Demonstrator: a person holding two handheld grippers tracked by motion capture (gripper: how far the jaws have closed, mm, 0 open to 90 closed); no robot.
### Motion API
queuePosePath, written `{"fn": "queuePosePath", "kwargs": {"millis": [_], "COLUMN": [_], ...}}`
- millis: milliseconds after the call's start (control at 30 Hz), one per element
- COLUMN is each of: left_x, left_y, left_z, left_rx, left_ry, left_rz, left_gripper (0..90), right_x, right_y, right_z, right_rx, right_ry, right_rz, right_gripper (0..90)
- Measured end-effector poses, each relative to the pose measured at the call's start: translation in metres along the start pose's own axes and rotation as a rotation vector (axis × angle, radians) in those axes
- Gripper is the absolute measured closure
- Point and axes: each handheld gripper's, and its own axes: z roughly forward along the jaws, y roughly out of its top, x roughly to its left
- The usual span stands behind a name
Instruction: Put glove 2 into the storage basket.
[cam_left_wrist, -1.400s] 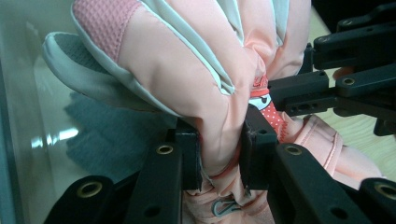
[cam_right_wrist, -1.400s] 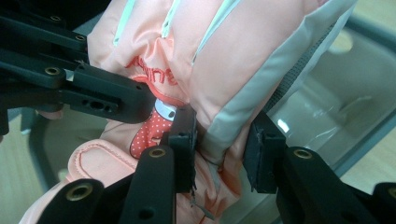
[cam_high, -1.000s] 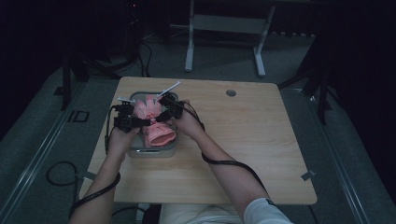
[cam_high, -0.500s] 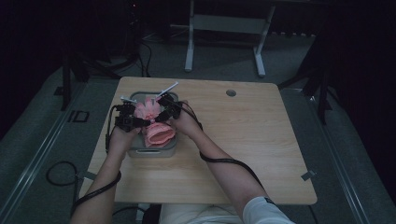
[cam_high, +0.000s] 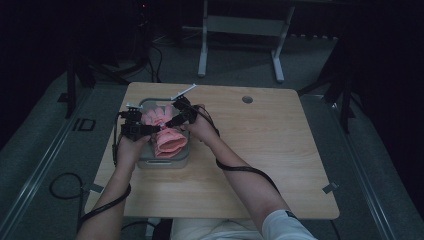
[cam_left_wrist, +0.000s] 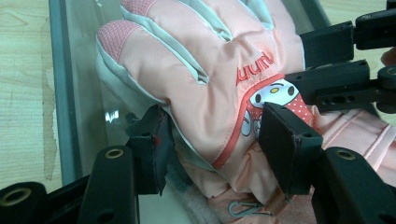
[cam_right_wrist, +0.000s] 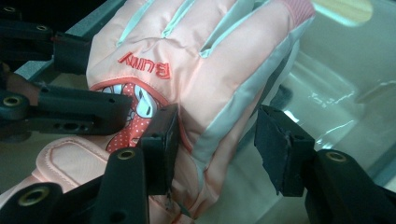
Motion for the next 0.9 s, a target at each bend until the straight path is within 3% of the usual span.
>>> {"fn": "queuePosePath", "kwargs": {"millis": [167,400,567,767,900], "left_x": [-0.002,-0.001,-0.002,-0.006,-0.014], "left_y": [0.003,0.003,0.004,0.007,0.009], "left_z": [-0.005,-0.012,-0.016,-0.022,-0.032], "left_rx": [-0.010,-0.053,-0.053,-0.065,-0.106], "left_ry": [0.005,0.015,0.033,0.019,0.018], "left_rz": [0.009,-0.005,0.014,0.024,0.044], "left_gripper": [44.0,43.1,42.9,42.8,42.8], "right_x": [-0.001,0.002,0.001,0.002,0.003], "right_y": [0.003,0.003,0.002,0.002,0.001], "right_z": [-0.014,-0.022,-0.026,-0.034,-0.042], "right_rx": [-0.039,-0.052,-0.067,-0.082,-0.101], "right_ry": [0.017,0.033,0.040,0.043,0.045], "right_rz": [0.007,0.005,0.010,0.005,-0.002], "right_gripper": [47.7,47.3,46.8,46.6,45.7]}}
